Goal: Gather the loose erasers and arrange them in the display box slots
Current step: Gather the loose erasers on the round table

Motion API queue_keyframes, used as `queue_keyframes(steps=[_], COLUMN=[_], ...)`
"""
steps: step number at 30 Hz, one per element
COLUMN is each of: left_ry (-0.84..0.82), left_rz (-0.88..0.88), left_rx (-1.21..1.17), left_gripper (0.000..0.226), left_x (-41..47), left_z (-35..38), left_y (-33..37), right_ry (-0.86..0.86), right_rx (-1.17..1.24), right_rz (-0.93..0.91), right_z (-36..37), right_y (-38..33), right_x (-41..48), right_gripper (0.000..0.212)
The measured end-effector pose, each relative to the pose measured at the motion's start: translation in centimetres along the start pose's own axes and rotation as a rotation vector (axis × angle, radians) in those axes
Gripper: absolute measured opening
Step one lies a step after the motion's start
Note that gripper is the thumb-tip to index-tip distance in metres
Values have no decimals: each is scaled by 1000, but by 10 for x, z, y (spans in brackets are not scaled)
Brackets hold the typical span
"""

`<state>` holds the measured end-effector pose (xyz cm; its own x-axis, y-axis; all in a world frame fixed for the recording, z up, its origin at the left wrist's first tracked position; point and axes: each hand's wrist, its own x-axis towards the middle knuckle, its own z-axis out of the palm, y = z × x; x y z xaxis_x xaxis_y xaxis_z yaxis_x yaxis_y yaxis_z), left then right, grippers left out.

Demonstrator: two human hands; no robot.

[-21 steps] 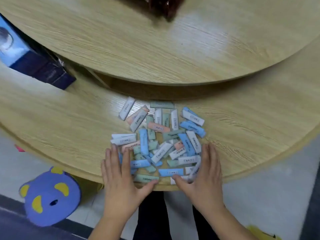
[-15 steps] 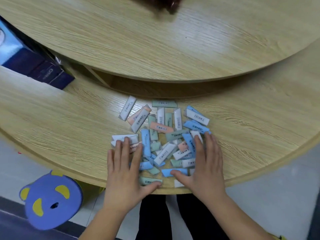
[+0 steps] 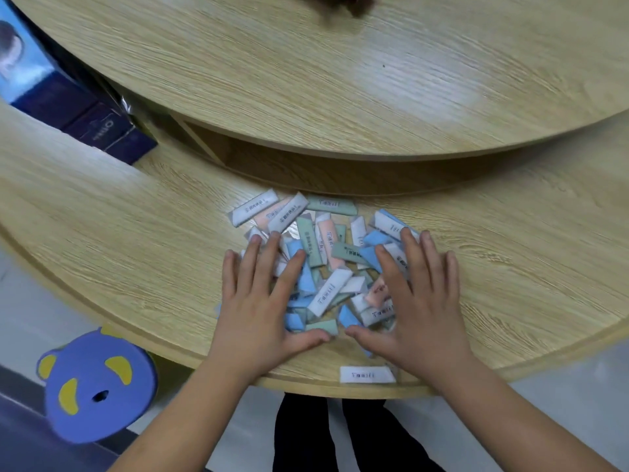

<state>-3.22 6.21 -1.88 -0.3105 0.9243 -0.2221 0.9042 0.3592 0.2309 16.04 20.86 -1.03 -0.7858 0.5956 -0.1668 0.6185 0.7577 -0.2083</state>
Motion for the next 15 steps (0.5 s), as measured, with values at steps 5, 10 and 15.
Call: queue_keyframes(steps=[5, 10, 15], left_ry=[-59, -106, -167], left_rz=[244, 424, 463], left_rx=[66, 175, 239], left_gripper=[125, 122, 120], left_x=[0, 19, 33], left_z=[-8, -14, -15], left_y=[-28, -35, -33], right_ry=[-125, -217, -312], right_rx=[-86, -221, -287], right_rz=[-380, -674, -709], right_z=[-14, -32, -32], right_y=[31, 57, 54], right_x=[11, 36, 65], right_gripper=[117, 113, 114])
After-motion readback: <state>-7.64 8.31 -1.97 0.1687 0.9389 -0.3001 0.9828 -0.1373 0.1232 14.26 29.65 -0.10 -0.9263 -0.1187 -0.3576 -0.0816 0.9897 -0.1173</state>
